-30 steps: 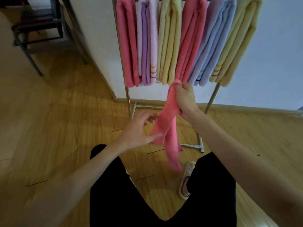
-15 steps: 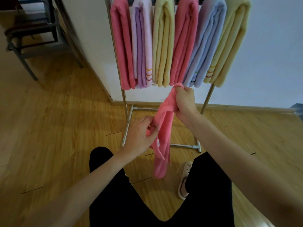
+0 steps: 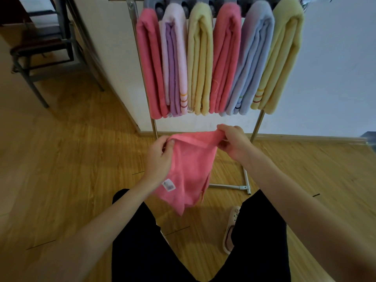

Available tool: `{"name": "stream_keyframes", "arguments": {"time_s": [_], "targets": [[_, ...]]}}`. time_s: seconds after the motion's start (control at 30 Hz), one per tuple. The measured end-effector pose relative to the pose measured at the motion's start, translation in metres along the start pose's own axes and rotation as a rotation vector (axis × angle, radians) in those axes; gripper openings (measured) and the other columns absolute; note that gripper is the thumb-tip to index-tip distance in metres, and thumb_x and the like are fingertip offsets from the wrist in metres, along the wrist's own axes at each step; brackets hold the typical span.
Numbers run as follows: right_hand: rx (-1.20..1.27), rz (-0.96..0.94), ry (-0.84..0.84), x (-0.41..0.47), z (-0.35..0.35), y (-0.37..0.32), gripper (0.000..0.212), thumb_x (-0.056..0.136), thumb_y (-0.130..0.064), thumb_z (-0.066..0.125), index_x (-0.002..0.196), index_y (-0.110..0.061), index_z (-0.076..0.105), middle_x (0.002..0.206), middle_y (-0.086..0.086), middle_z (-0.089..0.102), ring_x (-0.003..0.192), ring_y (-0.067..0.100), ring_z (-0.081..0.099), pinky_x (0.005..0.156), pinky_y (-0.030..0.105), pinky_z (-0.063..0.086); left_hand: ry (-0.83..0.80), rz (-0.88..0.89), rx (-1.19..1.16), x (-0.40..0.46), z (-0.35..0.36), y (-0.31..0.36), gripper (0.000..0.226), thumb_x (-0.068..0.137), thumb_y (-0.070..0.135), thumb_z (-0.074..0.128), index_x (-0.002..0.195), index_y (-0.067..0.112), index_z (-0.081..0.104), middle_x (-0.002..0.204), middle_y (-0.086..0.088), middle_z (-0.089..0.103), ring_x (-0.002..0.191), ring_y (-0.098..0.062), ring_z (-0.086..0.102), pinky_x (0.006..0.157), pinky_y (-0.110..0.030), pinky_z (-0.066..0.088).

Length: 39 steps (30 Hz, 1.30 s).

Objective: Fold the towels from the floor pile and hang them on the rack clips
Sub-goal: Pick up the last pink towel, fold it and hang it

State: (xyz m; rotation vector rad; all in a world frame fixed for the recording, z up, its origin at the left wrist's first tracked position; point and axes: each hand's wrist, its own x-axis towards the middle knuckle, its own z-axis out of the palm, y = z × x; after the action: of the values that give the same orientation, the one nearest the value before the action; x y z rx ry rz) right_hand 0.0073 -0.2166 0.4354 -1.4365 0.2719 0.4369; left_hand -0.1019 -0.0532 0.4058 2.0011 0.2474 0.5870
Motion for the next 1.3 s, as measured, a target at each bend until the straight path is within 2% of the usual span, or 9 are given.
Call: {"name": "stream_keyframes", "arguments": {"time_s": [0.13, 0.27, 0.37, 0.6, 0.73, 0.83, 0.93, 1.2, 1.3], "targets": [[0.0, 0.062, -0.038, -0.003, -0.007, 0.007, 0.023, 0.091, -0.012, 0.058, 0.106, -0.006, 0.041, 0.091, 0.011, 0.048, 0.084, 0.025, 0.056, 0.073, 0.041, 0.057, 0.08, -0.055, -0.016, 0.012, 0.0, 0.005, 0.021, 0.099, 0.015, 0.044, 0.092, 0.011, 0.063, 0.079, -0.001, 0.062, 0.074, -0.012, 0.058, 0.067, -0.029, 0.046], [-0.116, -0.028, -0.073, -0.005, -0.012, 0.008, 0.009, 0.092, -0.012, 0.058, 0.092, -0.005, 0.051, 0.07, 0.005, 0.049, 0.058, 0.014, 0.052, 0.052, 0.026, 0.052, 0.078, -0.062, -0.009, 0.019, 0.001, 0.009, 0.023, 0.099, 0.022, 0.042, 0.091, 0.013, 0.062, 0.078, -0.005, 0.063, 0.075, -0.021, 0.062, 0.069, -0.048, 0.054], [-0.104, -0.151, -0.023, -0.009, -0.015, 0.008, 0.016, 0.092, -0.011, 0.059, 0.102, -0.009, 0.047, 0.073, 0.006, 0.053, 0.056, 0.014, 0.053, 0.059, 0.027, 0.054, 0.08, -0.117, -0.061, 0.027, 0.0, 0.014, 0.023, 0.097, 0.026, 0.043, 0.089, 0.017, 0.062, 0.083, -0.011, 0.065, 0.079, -0.029, 0.065, 0.069, -0.056, 0.055], [-0.272, -0.511, -0.173, -0.023, -0.025, 0.016, 0.018, 0.083, 0.004, 0.066, 0.1, -0.002, 0.067, 0.09, 0.01, 0.067, 0.076, 0.015, 0.064, 0.07, 0.02, 0.056, 0.161, -0.243, -0.218, 0.046, -0.006, 0.037, 0.017, 0.095, 0.019, 0.047, 0.085, 0.02, 0.061, 0.09, -0.016, 0.066, 0.084, -0.031, 0.068, 0.073, -0.053, 0.057], [-0.499, -0.71, -0.178, -0.026, -0.028, 0.019, 0.03, 0.075, 0.003, 0.074, 0.103, -0.005, 0.067, 0.097, 0.005, 0.069, 0.08, 0.013, 0.065, 0.074, 0.019, 0.055, 0.188, -0.232, -0.266, 0.051, -0.01, 0.051, 0.013, 0.097, 0.01, 0.046, 0.097, 0.009, 0.059, 0.099, -0.017, 0.065, 0.085, -0.026, 0.069, 0.07, -0.037, 0.06], [-0.676, -0.913, -0.004, -0.023, -0.028, 0.022, 0.011, 0.085, -0.009, 0.067, 0.096, -0.008, 0.069, 0.089, 0.004, 0.065, 0.076, 0.014, 0.06, 0.069, 0.011, 0.048, 0.218, -0.237, -0.332, 0.052, -0.013, 0.062, 0.011, 0.097, 0.005, 0.046, 0.099, 0.006, 0.057, 0.098, -0.014, 0.063, 0.078, -0.016, 0.069, 0.064, -0.023, 0.057], [-0.805, -1.084, 0.109, -0.02, -0.028, 0.024, 0.014, 0.089, -0.015, 0.064, 0.099, -0.006, 0.068, 0.093, 0.002, 0.055, 0.074, 0.01, 0.054, 0.065, 0.011, 0.045, 0.221, -0.252, -0.397, 0.054, -0.016, 0.072, 0.01, 0.097, 0.002, 0.045, 0.099, 0.005, 0.055, 0.095, -0.012, 0.062, 0.071, -0.011, 0.069, 0.063, -0.02, 0.056], [-0.945, -1.407, -0.028, -0.027, -0.019, 0.02, 0.015, 0.096, -0.01, 0.049, 0.11, -0.01, 0.048, 0.092, 0.008, 0.054, 0.063, 0.013, 0.046, 0.047, 0.028, 0.041, 0.221, -0.216, -0.401, 0.061, -0.021, 0.092, 0.013, 0.097, 0.002, 0.045, 0.093, 0.011, 0.054, 0.105, -0.02, 0.062, 0.082, -0.019, 0.07, 0.066, -0.023, 0.057], [-1.086, -1.473, -0.085, -0.023, -0.018, 0.021, 0.008, 0.094, -0.008, 0.046, 0.099, -0.008, 0.053, 0.09, 0.008, 0.054, 0.058, 0.018, 0.047, 0.041, 0.03, 0.04, 0.22, -0.208, -0.428, 0.064, -0.023, 0.099, 0.009, 0.096, 0.001, 0.047, 0.096, 0.006, 0.055, 0.105, -0.022, 0.063, 0.081, -0.021, 0.071, 0.066, -0.024, 0.058]]}}
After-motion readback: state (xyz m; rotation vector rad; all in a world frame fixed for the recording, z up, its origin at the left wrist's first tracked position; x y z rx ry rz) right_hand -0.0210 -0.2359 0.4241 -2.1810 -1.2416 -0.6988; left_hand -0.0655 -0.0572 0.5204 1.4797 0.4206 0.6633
